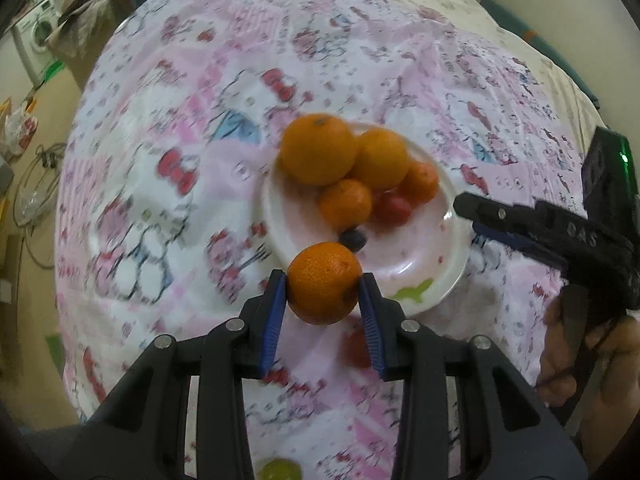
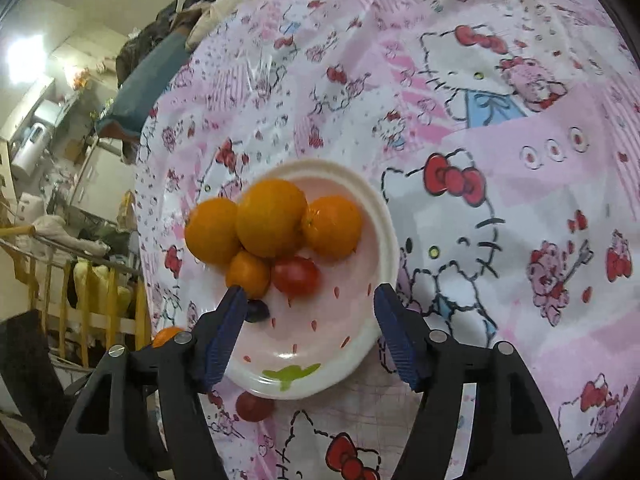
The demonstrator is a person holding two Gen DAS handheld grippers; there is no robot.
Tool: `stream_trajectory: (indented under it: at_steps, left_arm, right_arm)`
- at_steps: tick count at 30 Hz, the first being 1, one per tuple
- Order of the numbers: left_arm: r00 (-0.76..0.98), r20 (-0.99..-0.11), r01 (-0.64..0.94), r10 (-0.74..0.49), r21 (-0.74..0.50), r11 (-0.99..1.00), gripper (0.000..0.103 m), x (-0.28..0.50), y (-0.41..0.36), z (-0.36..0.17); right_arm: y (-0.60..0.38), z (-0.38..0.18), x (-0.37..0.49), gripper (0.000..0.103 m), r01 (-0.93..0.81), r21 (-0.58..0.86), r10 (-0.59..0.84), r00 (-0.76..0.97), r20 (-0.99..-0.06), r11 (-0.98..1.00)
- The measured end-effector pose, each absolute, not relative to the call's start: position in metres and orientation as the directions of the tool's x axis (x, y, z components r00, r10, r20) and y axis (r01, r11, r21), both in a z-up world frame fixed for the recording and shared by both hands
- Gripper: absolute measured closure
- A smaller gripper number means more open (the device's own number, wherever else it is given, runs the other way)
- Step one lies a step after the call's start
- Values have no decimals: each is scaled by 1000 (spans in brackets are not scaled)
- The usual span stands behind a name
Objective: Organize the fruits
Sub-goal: 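Open the right tool to drop the tomato while the left tool lowers and releases the tangerine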
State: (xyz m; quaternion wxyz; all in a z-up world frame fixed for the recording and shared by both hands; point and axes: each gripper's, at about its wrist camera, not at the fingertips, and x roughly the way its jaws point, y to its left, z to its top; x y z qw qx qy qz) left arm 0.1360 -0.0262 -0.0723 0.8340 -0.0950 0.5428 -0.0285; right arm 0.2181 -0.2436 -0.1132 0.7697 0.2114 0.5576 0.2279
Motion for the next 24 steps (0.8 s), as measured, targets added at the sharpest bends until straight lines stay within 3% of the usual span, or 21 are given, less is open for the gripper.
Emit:
stream_trajectory:
  at_steps: [21, 22, 23, 24]
  left_arm:
    - [412, -898, -20, -153, -176, 984, 67, 209, -79, -90]
    - [407, -900, -27, -155, -181, 983, 57, 210, -77, -90]
    - [407, -902, -36, -146, -175, 984, 40, 211, -75, -90]
    - [409, -903, -49, -129, -163, 985, 32, 211, -74, -89]
  right_arm:
    - [-317, -88, 194, 34, -16, 593, 559, 354, -750, 805]
    - [-317, -87, 193, 34, -17, 595, 561, 355, -747, 803]
    - [-318, -86, 192, 34, -17, 596, 562, 356, -746, 803]
    - [-318, -85, 192, 34, -19, 597, 563, 357, -745, 802]
